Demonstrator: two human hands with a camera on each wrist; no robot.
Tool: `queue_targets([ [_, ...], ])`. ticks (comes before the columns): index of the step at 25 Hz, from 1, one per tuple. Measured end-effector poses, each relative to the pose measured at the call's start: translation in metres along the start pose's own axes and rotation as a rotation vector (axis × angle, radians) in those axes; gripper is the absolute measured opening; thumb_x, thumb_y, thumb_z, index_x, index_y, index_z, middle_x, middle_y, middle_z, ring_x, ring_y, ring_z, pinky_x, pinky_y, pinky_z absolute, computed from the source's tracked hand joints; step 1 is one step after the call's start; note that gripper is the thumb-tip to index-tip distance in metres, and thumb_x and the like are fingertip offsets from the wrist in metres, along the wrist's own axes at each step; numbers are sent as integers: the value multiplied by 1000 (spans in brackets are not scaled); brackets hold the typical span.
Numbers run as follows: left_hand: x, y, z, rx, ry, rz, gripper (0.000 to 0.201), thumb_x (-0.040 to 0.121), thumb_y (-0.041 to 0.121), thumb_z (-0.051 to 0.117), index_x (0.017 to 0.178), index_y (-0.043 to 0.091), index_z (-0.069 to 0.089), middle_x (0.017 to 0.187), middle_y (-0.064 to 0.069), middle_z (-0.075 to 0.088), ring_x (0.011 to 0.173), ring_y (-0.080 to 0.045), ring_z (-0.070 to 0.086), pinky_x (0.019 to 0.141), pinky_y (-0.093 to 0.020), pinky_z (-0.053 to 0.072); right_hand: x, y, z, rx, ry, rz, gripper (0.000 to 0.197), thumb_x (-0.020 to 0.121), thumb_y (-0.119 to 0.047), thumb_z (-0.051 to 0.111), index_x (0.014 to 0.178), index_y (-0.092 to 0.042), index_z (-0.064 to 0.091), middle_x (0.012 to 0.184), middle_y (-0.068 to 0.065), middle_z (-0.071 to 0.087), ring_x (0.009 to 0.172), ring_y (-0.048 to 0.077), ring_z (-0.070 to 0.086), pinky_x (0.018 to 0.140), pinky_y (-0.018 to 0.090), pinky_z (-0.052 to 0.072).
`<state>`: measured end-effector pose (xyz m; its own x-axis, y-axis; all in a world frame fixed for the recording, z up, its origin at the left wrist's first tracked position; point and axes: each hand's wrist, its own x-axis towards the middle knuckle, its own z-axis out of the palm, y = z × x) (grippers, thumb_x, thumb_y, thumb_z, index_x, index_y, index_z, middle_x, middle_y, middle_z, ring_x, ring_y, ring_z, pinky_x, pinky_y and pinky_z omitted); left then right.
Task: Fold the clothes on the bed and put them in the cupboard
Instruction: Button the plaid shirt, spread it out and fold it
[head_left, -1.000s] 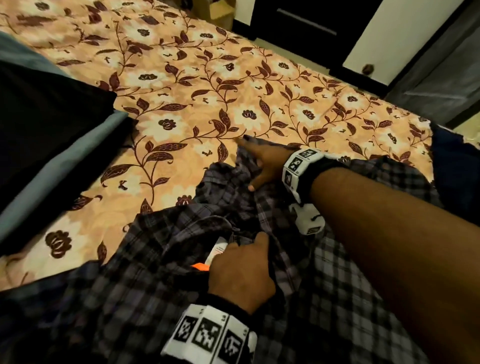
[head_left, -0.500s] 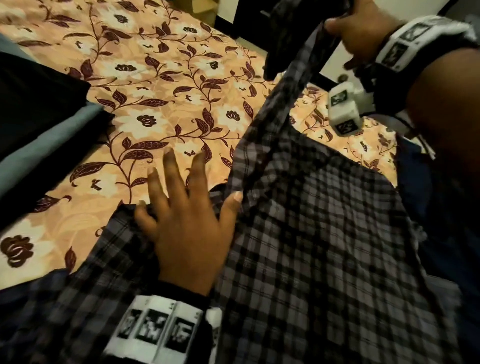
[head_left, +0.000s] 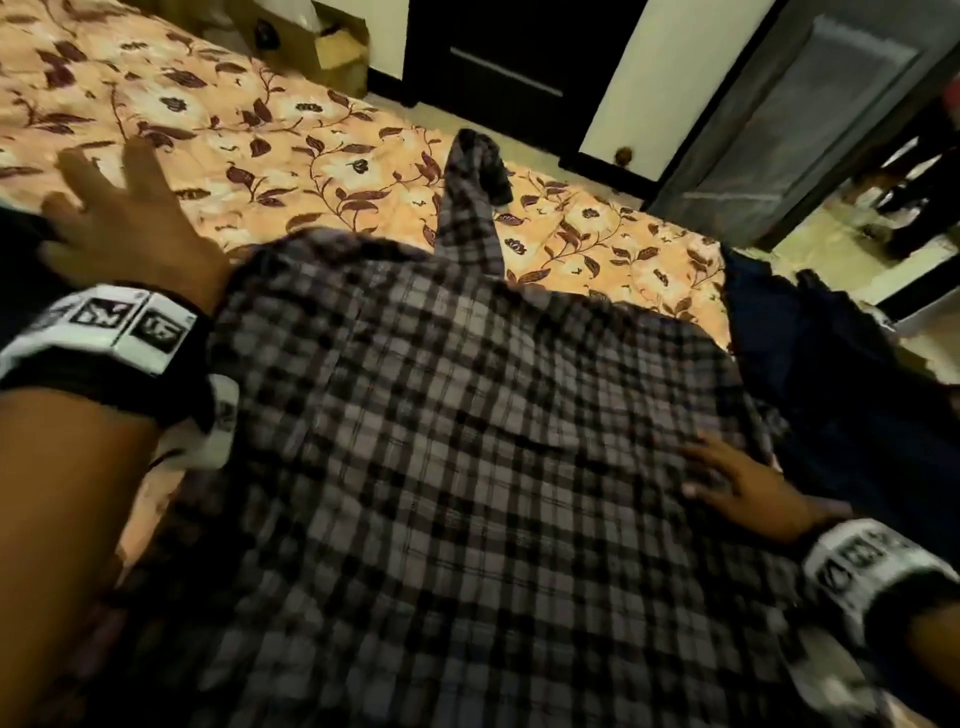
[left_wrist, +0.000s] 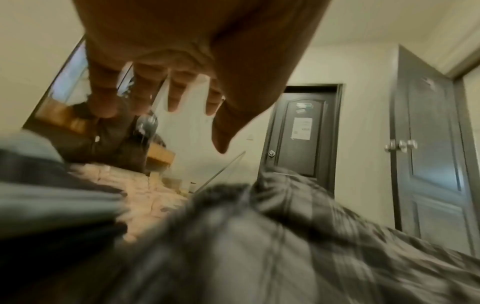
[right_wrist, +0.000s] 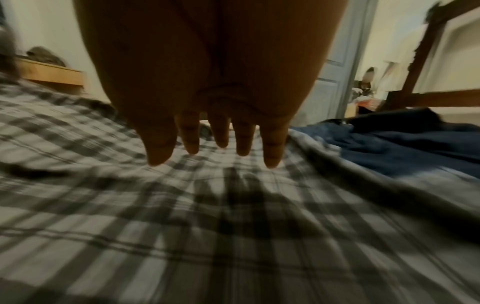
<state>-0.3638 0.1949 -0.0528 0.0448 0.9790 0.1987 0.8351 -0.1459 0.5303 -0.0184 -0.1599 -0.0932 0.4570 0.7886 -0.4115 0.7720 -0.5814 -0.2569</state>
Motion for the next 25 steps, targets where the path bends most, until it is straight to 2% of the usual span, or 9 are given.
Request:
queue_targets([
  [3,-39,19,14,-110,-84,175,56,87,30,65,137,22,42,133,-16,53,118,-43,51,96,-56,44,-18,59,8,175,347,370,46,93,-20,59,134,-2,51,138,17,50,126,33,47,104,36,34],
  [6,-127,42,65,-202,-612,210,51,86,34,68,133,23,53,129,-10,61,111,-34,59,92,-47,51,-17,114,14,252,348,649,42,92,-12,57,133,-6,51,133,22,54,120,39,51,100,41,39],
  [8,-160,45,102,-88,-745,175,55,86,40,66,136,25,51,138,-8,54,123,-33,52,102,-49,45,-10,133,23,379,320,666,29,88,-10,65,115,-1,63,113,21,64,101,34,60,88,37,46],
  [10,-179,46,124,157,-740,260,63,89,49,58,145,31,37,156,-5,29,142,-35,26,115,-52,26,-2,137,34,501,283,624,8,83,-9,72,78,-4,68,73,12,66,68,24,57,64,29,48],
  [12,-189,45,131,251,-712,283,70,91,55,53,151,36,23,163,-3,5,148,-35,3,118,-53,9,5,134,40,512,272,590,26,80,-10,75,62,-11,56,56,5,58,58,20,50,57,26,45],
  [17,-191,39,137,154,-701,247,74,88,56,55,151,40,20,164,1,0,149,-30,-6,118,-54,-1,-8,176,11,354,591,752,24,81,-10,69,68,-12,49,74,16,53,74,29,53,70,35,40],
  [19,-192,38,136,124,-683,238,74,88,56,57,150,41,22,164,3,0,150,-29,-6,118,-54,-2,-18,183,7,308,528,796,10,80,-8,71,82,-9,61,85,18,59,88,35,60,80,38,45],
  [21,-193,38,135,122,-674,236,73,87,57,57,150,42,22,164,4,0,150,-27,-7,118,-54,-3,-16,179,10,230,424,767,24,80,-9,73,102,-6,64,101,18,62,103,36,59,88,37,45],
  [25,-193,38,135,96,-675,239,72,87,56,57,149,43,22,164,5,-2,150,-26,-8,118,-54,-5,5,159,1,174,441,623,19,84,-25,69,90,-7,67,97,18,68,86,32,60,74,31,44],
])
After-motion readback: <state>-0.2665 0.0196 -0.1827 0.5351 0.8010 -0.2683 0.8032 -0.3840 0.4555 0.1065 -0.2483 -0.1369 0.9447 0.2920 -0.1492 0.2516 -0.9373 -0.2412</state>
